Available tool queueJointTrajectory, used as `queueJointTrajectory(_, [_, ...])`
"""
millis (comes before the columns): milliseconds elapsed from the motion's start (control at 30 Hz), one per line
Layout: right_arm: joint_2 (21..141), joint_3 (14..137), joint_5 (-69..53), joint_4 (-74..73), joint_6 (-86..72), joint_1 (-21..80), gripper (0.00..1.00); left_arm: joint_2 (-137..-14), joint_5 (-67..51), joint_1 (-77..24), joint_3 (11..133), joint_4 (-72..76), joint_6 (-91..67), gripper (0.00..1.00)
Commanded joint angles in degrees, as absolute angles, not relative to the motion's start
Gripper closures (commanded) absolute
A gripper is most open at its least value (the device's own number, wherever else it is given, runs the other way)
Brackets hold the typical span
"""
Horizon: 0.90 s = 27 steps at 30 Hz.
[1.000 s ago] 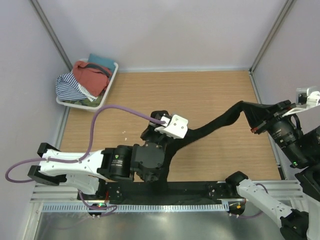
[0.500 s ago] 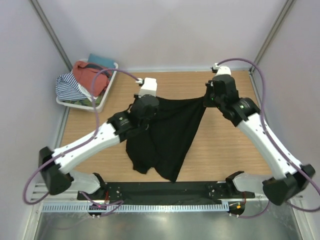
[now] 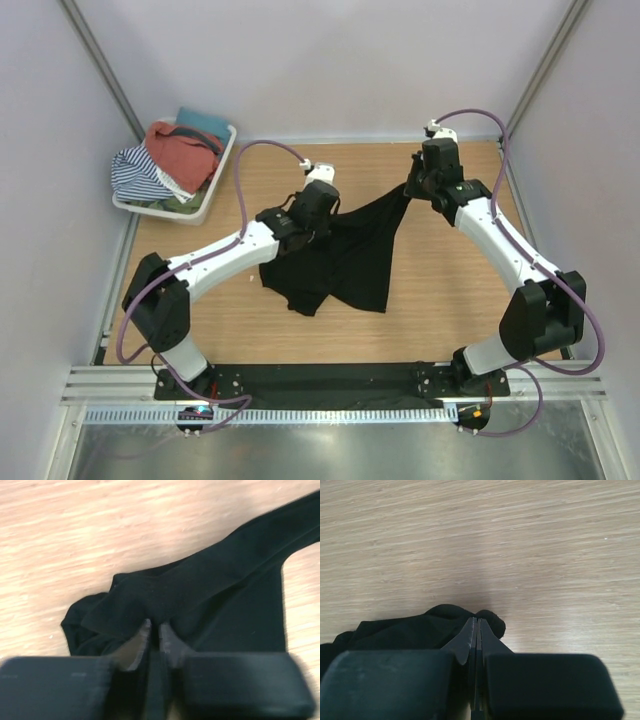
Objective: Fold and stack the tank tops
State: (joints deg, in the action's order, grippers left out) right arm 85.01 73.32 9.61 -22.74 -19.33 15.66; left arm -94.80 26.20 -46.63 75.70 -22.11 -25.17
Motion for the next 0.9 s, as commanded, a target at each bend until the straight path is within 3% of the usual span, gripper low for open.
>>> queueJointTrajectory(0, [82.6, 73.0, 9.2, -17.4, -18.4, 15.9, 0.99, -95.4, 24.5, -45.1, 78.7, -19.1, -25.9, 0.82])
queueJointTrajectory(67, [82.5, 72.8, 9.4, -17.3, -18.4, 15.9, 0.99, -95.2, 23.9, -44.1, 79.0, -18.5, -25.8, 0.69])
queueJointTrajectory(100, [82.4, 72.8, 9.5, -17.2, -18.4, 15.8, 0.99, -95.2, 23.7, -43.9, 79.0, -18.4, -25.6, 0.47])
queueJointTrajectory(200, [82.2, 72.4, 10.5, -16.9, -18.5, 15.9, 0.99, -94.6, 23.4, -43.6, 79.2, -18.5, -24.7, 0.28])
queueJointTrajectory(333, [82.8, 72.3, 12.6, -17.4, -18.2, 15.6, 0.99, -91.9, 21.5, -42.5, 76.3, -18.3, -25.6, 0.26])
queueJointTrajectory(533, [82.8, 69.6, 13.0, -16.0, -18.5, 15.0, 0.99, -87.5, 7.3, -33.8, 69.4, -13.3, -28.8, 0.34])
queueJointTrajectory(867, [83.3, 67.0, 13.6, -13.7, -20.0, 14.9, 0.99, -94.6, -14.8, -24.7, 67.1, -6.2, -35.6, 0.39])
